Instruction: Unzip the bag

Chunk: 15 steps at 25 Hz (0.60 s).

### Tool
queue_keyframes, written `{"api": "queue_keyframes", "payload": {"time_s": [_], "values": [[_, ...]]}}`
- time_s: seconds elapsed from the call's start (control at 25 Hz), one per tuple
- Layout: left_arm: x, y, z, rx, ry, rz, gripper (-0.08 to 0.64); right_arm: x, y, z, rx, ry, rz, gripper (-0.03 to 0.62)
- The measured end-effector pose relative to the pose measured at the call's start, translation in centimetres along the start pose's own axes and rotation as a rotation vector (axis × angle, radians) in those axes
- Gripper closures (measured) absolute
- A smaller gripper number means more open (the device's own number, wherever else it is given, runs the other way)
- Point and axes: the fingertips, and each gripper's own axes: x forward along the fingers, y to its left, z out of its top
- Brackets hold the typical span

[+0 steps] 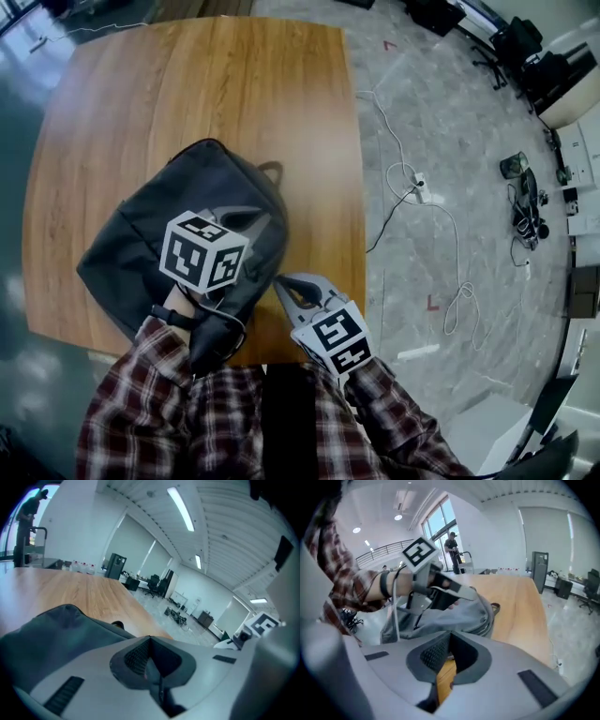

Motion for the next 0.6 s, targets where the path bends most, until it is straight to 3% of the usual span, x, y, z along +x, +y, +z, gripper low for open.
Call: {"api": "queue_keyframes", "payload": {"time_s": [0.12,0.32,0.6], "values": [[-5.0,-1.9,1.8,-0.036,-0.157,0.056,0.551,-2.6,-0.9,3.4,0.035,-0.105,-0.033,0.584],[-12.9,-5.8,4.0,-0.007,-0.347,0.186,0.551,-7.0,0.1,10.5,0.043,-0.295,-0.051,0.584],[-19.7,-9.7,6.1,0.049,-0.483,0.289,0.551,-11.7,3.9,18.2,-0.043,-0.469,-0.046,0.584]]}}
